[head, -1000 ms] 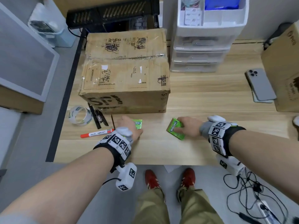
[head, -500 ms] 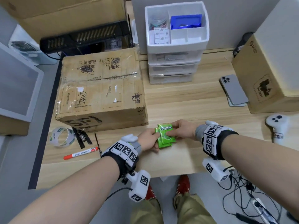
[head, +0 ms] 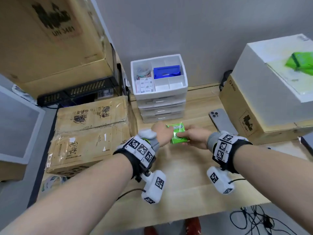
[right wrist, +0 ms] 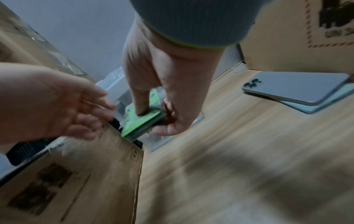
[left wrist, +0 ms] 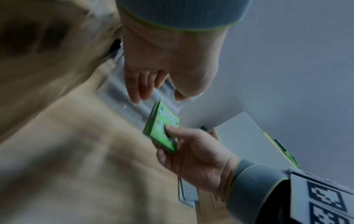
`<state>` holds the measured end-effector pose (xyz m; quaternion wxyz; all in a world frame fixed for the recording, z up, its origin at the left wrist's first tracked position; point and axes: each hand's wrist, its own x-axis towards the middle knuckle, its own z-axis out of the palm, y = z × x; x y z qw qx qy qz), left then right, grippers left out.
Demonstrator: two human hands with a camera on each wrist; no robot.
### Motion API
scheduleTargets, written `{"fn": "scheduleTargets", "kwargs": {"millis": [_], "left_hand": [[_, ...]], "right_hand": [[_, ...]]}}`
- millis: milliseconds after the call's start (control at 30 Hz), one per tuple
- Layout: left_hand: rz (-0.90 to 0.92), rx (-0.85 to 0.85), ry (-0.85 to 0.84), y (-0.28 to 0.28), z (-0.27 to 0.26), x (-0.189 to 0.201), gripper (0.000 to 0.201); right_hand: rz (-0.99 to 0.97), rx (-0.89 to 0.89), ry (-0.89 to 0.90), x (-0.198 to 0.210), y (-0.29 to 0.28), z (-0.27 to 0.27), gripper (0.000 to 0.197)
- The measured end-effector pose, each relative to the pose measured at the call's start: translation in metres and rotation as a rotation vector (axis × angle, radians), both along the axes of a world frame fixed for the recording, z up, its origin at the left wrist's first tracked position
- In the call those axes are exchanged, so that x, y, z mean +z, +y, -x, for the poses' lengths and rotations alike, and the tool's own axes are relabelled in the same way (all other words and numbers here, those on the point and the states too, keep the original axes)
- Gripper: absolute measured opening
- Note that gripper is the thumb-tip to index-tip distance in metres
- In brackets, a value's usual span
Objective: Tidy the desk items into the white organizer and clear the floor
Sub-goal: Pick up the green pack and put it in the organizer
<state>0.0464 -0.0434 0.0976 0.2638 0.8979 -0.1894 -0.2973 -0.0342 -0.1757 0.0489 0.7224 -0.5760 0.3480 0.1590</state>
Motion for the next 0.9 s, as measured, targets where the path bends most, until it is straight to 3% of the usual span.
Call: {"fn": "scheduleTargets", "kwargs": {"millis": [67, 233, 433, 633, 733, 900], "left_hand": [[-0.023, 0.013, -0.264, -0.009, -0.028, 0.026, 0.023], [-0.147, -0.005, -0.79, -0.005, -0.108, 0.062, 0.046], [-0.249, -0.154, -0.697, 0.008, -0.151, 0.039, 0.048], [-0.352, -0.283, -0.83, 0.006, -0.16, 0.04, 0.051], [-0.4, -0.311, -0.84, 0.001, -0.165, 0.043, 0.051], [-0.411, -0.324, -0.843, 0.001, -0.164, 0.046, 0.052]], "right_hand": [[0.03, -0.063, -0.022, 0.005, -0.007, -0.019, 0.011], [0.082, -0.109, -0.05, 0.004, -0.013, -0.069, 0.021], [-0.021, -0.233, -0.046, -0.013, -0.001, -0.102, 0.016], [-0.321, -0.471, -0.073, -0.022, 0.001, -0.112, 0.033], [-0.323, -0.474, -0.04, -0.02, 0.008, -0.109, 0.031], [-0.288, -0.313, 0.068, -0.033, 0.033, -0.07, 0.017]]}}
